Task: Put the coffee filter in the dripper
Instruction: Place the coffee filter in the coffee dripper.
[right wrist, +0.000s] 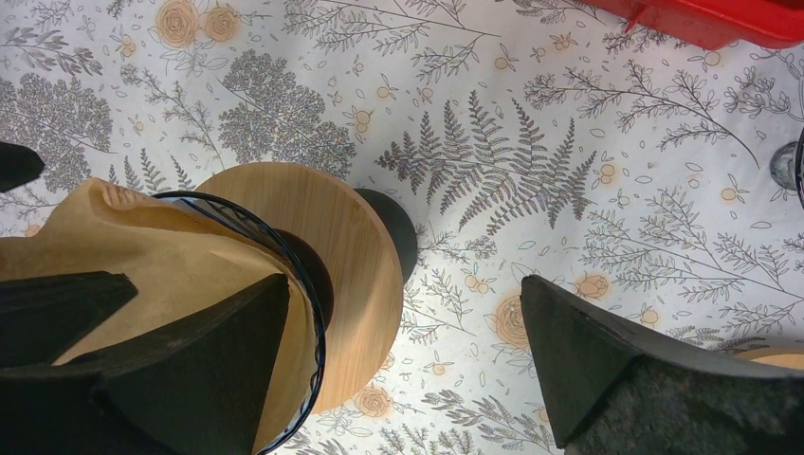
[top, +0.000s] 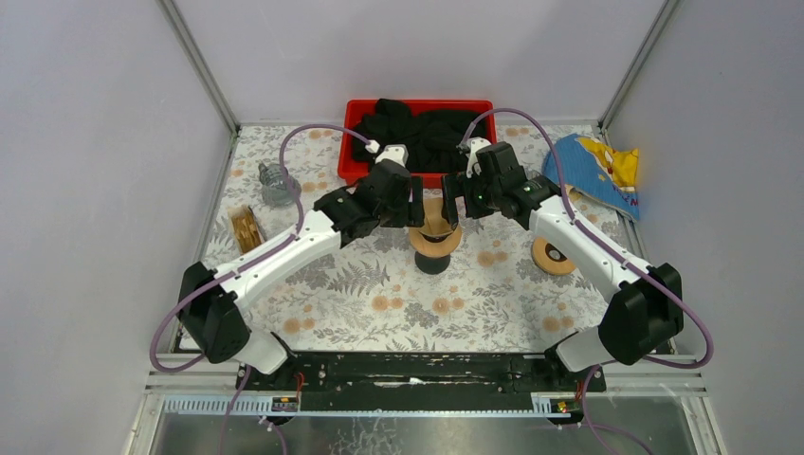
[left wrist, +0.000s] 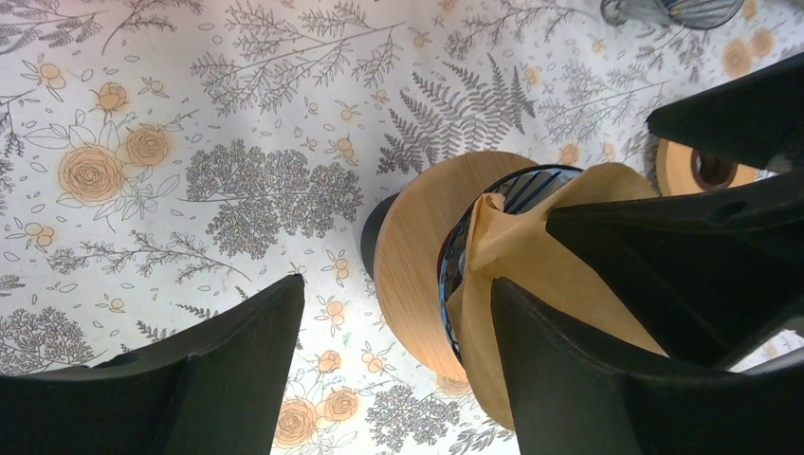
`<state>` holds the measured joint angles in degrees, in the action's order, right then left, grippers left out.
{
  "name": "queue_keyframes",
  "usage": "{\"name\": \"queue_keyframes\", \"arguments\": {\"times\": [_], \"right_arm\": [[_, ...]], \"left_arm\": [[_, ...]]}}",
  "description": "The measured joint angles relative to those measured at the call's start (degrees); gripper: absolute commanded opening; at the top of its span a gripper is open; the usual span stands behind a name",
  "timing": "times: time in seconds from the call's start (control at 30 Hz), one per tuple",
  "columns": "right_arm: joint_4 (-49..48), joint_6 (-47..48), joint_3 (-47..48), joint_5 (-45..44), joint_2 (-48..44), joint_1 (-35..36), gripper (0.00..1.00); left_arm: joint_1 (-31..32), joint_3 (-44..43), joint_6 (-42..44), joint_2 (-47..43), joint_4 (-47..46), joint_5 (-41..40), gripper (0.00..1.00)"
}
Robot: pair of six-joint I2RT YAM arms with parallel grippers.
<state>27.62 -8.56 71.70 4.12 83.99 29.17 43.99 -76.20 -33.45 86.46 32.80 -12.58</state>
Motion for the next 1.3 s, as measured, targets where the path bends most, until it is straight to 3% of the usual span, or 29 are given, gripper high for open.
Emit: {"name": "queue_keyframes", "arguments": {"times": [0.57,1.3], "right_arm": [[0.35,0.04,0.02,-0.17,0.55,0.00,0.99],[0.35,0.02,-0.26,-0.44,1.27,0.02,0.99]], "left_arm": [[-1.68,1.49,-0.39,0.83,-1.38,1.90,0.72],[-1.68,1.84,-0.46,2.05,-1.86,2.56,0.71]]}}
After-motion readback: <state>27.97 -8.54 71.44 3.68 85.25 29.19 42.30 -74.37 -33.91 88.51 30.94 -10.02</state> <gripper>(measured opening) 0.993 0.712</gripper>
